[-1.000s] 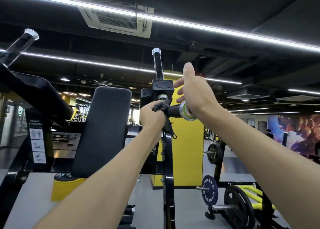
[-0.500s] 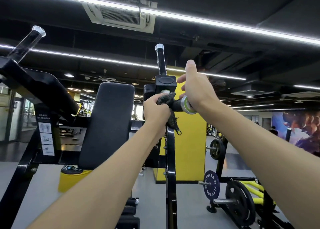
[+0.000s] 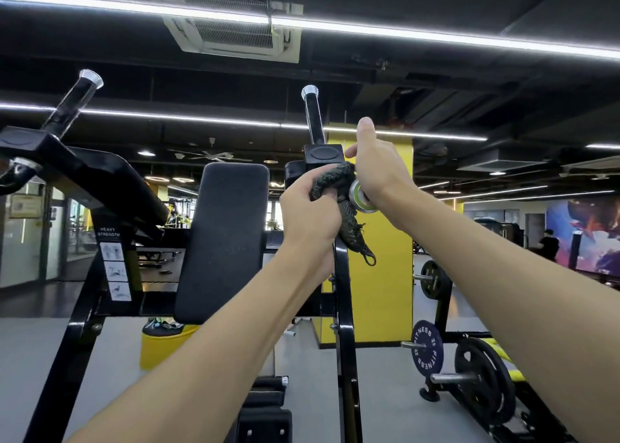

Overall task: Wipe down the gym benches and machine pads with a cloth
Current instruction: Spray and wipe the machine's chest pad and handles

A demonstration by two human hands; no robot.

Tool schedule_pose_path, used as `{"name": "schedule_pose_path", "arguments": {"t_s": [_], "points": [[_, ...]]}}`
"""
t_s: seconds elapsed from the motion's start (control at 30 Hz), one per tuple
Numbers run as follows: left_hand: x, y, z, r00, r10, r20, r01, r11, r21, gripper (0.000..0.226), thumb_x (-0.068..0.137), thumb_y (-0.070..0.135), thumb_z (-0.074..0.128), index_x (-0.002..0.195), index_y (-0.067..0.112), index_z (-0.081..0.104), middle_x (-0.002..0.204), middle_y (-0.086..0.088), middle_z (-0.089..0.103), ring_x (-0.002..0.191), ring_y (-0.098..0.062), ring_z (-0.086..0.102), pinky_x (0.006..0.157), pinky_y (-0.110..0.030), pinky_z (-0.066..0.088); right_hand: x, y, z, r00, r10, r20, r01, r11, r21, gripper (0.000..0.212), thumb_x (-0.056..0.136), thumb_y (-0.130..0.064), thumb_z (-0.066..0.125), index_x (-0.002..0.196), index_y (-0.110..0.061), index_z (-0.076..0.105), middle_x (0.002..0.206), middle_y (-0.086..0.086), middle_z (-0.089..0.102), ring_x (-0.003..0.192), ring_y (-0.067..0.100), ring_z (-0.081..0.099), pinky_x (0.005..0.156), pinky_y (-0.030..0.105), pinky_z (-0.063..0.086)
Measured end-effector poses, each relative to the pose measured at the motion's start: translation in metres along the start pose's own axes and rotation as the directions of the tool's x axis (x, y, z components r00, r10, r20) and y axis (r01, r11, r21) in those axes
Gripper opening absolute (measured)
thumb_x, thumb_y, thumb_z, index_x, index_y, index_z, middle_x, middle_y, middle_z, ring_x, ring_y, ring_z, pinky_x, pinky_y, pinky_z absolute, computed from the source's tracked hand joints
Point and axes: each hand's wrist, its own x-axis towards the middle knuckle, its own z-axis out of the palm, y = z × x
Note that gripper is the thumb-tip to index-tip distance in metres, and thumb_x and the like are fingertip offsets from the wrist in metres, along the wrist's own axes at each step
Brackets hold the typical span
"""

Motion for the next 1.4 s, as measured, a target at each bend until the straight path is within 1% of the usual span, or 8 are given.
{"name": "schedule_pose_path", "arguments": {"t_s": [0.17, 0.33, 0.47, 0.7, 0.83, 0.93, 1.03, 1.4], "points": [[-0.007, 0.035, -0.005, 0.993, 0.111, 0.048, -0.114, 0.992, 0.054, 0.043, 0.098, -0.01, 0.043, 0.094, 0.022, 0.071, 0.104, -0.007, 0.074, 0.099, -0.022, 0.072, 0.091, -0.045, 0.058, -0.007, -0.006, -0.011, 0.996, -0.002, 0.093, -0.013, 0.987, 0.16, 0.052, 0.105, -0.04, 0.019, 0.115, -0.002, 0.053, 0.091, 0.004, 0.049, 0.081, 0.015, 0.047, 0.065, 0.026, 0.039], [-0.002, 0.075, 0.007, 0.987, -0.073, 0.142, 0.077, 0.997, -0.023, 0.024, 0.092, 0.001, 0.042, 0.103, 0.001, 0.064, 0.1, -0.019, 0.068, 0.089, -0.03, 0.065, 0.087, -0.048, 0.057, -0.032, 0.015, -0.034, 0.802, -0.489, 0.342, 0.497, 0.865, 0.071, 0.066, 0.095, -0.032, 0.061, 0.149, -0.038, 0.025, 0.132, -0.014, 0.041, 0.125, 0.0, 0.041, 0.105, 0.018, 0.04], [-0.003, 0.098, 0.029, 0.967, -0.127, 0.221, 0.074, 0.97, 0.233, 0.03, 0.095, 0.02, 0.034, 0.079, 0.005, 0.054, 0.079, -0.012, 0.063, 0.072, -0.027, 0.063, 0.071, -0.038, 0.057, -0.013, 0.03, -0.038, 0.833, -0.544, 0.099, 0.527, 0.836, 0.155, 0.041, 0.094, -0.018, 0.059, 0.133, -0.02, 0.047, 0.128, 0.001, 0.049, 0.12, 0.014, 0.049, 0.103, 0.036, 0.046], [0.018, 0.065, 0.054, 0.953, 0.231, 0.196, -0.292, 0.523, 0.801, 0.04, 0.094, 0.023, 0.041, 0.092, -0.011, 0.062, 0.077, -0.014, 0.061, 0.067, -0.02, 0.051, 0.067, -0.037, 0.05, 0.037, 0.083, -0.034, 0.999, 0.026, -0.027, -0.002, 0.754, 0.656, 0.019, 0.099, -0.012, 0.055, 0.114, -0.002, 0.05, 0.095, 0.013, 0.059, 0.071, 0.017, 0.059, 0.065, 0.027, 0.057], [0.026, 0.037, 0.063, 0.972, 0.167, 0.163, -0.219, 0.414, 0.884, 0.027, 0.095, 0.01, 0.043, 0.106, -0.004, 0.063, 0.1, -0.014, 0.068, 0.09, -0.03, 0.063, 0.078, -0.039, 0.051, 0.046, 0.146, -0.006, 0.973, 0.201, 0.113, -0.225, 0.723, 0.654, 0.015, 0.099, -0.012, 0.055, 0.095, 0.001, 0.053, 0.088, 0.015, 0.055, 0.06, 0.019, 0.057, 0.059, 0.027, 0.058], [0.038, 0.029, 0.061, 0.967, 0.199, 0.157, -0.207, 0.265, 0.942, 0.021, 0.098, 0.011, 0.042, 0.108, 0.009, 0.061, 0.087, 0.007, 0.056, 0.087, -0.02, 0.053, 0.064, -0.017, 0.042, 0.056, 0.177, 0.025, 0.925, 0.302, 0.23, -0.376, 0.638, 0.672, 0.025, 0.101, -0.018, 0.051, 0.117, 0.001, 0.047, 0.097, 0.015, 0.054, 0.057, 0.019, 0.058, 0.055, 0.029, 0.058], [0.037, 0.032, 0.06, 0.952, 0.192, 0.24, -0.25, 0.03, 0.968, 0.025, 0.099, 0.016, 0.039, 0.103, 0.005, 0.062, 0.088, 0.001, 0.056, 0.089, -0.021, 0.054, 0.068, -0.028, 0.045, 0.068, 0.183, 0.057, 0.847, 0.424, 0.322, -0.509, 0.47, 0.721, 0.024, 0.105, -0.023, 0.042, 0.123, -0.009, 0.04, 0.097, 0.014, 0.054, 0.056, 0.017, 0.052, 0.049, 0.027, 0.049], [0.035, 0.034, 0.056, 0.904, 0.19, 0.383, -0.307, -0.337, 0.89, 0.032, 0.083, -0.005, 0.049, 0.112, 0.001, 0.063, 0.108, -0.012, 0.063, 0.099, -0.03, 0.059, 0.086, -0.04, 0.051, 0.121, 0.16, 0.115, 0.775, 0.253, 0.58, -0.615, 0.089, 0.783, 0.013, 0.1, -0.024, 0.04, 0.093, -0.022, 0.05, 0.071, 0.0, 0.05, 0.048, 0.01, 0.033, 0.043, 0.021, 0.02]]}}
